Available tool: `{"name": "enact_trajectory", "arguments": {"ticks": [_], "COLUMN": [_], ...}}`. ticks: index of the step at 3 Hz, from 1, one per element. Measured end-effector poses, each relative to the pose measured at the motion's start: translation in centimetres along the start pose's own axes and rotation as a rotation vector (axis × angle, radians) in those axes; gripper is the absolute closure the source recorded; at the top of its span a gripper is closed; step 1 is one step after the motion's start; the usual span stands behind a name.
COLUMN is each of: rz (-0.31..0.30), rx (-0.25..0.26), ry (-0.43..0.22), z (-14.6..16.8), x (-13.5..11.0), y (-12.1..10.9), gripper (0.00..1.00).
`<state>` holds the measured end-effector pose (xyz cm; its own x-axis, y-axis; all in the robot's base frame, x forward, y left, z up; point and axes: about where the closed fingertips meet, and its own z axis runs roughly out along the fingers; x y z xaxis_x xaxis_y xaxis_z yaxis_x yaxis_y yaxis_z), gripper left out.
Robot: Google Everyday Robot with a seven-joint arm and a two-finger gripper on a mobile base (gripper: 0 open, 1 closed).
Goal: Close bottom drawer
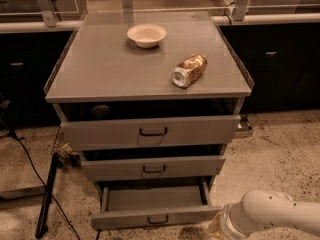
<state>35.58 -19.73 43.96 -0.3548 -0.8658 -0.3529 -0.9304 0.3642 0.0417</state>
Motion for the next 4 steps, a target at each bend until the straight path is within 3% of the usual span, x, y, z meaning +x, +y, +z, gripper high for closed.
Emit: {"name": "enact_trajectory", "arguments": {"ticks": [1,3,4], "rz": [-0.032,-0.146,-0.137], "rx": [0.028,0.119,0.122], "ry": [-0.009,-0.086,-0.094], "z": [1.1,7.1,11.2], "x": [0.1,0.4,1.3], "y": [-0.2,-3.2,-5.0], "gripper": [1.0,1.0,1.0]}}
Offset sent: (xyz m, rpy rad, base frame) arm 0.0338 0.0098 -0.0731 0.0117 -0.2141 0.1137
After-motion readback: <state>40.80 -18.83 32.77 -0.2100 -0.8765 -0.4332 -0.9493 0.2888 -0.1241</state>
